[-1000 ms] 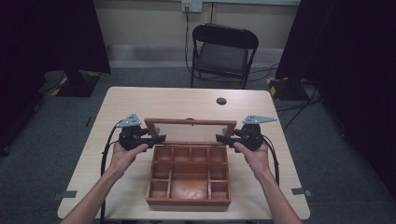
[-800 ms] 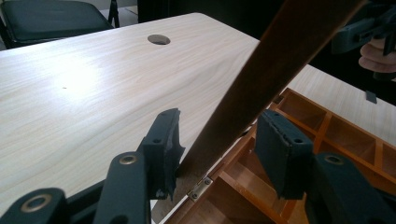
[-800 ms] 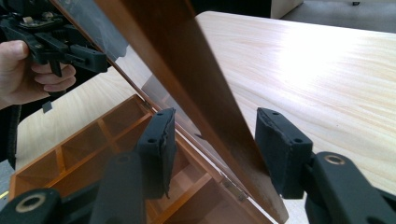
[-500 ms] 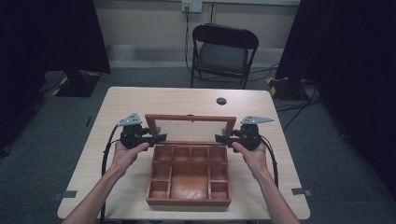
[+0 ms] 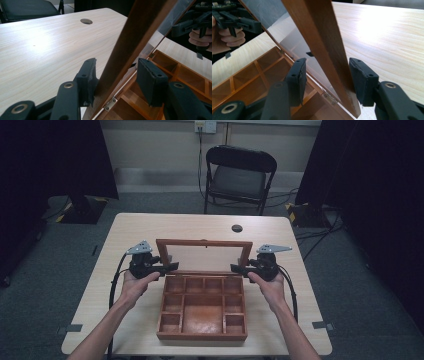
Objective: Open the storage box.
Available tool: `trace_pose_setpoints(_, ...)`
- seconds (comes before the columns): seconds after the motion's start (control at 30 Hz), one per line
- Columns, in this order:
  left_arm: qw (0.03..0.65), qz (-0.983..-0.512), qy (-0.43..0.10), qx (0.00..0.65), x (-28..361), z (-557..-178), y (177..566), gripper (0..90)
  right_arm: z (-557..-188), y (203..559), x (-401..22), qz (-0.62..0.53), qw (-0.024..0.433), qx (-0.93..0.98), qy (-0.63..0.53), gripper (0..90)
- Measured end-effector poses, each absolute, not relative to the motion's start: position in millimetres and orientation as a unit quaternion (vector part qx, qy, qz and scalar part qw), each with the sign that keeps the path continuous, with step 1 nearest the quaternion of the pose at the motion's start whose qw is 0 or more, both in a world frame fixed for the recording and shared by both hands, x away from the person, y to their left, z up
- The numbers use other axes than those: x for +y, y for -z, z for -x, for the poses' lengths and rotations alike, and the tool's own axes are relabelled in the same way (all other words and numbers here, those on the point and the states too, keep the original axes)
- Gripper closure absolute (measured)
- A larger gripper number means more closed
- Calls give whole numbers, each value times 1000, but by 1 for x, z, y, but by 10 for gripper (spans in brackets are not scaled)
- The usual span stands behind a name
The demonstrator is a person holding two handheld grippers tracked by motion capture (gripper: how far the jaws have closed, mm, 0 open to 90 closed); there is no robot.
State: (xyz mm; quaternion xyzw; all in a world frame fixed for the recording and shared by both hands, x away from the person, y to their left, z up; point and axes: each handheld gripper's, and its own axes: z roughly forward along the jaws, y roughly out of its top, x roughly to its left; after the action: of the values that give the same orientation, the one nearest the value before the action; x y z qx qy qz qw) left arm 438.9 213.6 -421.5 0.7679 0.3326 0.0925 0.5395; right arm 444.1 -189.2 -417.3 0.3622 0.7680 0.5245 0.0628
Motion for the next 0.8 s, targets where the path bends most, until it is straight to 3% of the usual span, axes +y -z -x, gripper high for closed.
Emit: trace_pose_setpoints(0.8,526,-769,-92,351,215,-449,432,546,-450,421,-192,-370,73,768,-518,504)
